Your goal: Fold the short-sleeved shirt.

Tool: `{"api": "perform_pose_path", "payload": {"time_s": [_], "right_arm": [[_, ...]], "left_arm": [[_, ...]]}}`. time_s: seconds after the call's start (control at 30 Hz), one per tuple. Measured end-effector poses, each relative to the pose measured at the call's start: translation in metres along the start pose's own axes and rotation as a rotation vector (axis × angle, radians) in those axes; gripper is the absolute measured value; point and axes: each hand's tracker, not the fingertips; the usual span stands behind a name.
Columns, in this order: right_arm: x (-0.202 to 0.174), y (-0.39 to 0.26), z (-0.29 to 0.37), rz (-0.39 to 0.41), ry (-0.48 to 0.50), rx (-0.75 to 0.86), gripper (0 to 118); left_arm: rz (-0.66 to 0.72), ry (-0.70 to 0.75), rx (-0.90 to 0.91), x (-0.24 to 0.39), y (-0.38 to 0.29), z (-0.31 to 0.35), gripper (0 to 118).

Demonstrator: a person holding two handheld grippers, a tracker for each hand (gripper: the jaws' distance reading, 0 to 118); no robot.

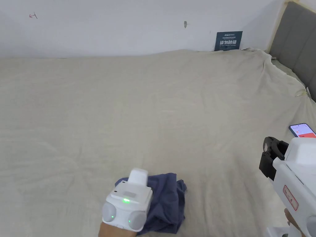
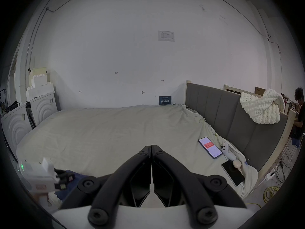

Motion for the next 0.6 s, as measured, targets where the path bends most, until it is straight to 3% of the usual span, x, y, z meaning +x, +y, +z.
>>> {"api": "perform_pose_path", "payload": {"time_s": [0.33, 0.6], "right_arm": [[0.021, -0.009, 0.002, -0.003, -0.037, -0.030, 0], [0.025, -0.008, 0.005, -0.008, -0.051, -0.036, 0]], "left_arm": [[-0.156, 0.044, -0.001, 0.072, -0.009, -0.013, 0], [-0.172, 0.039, 0.017, 0.093, -0.007, -0.014, 0]]}}
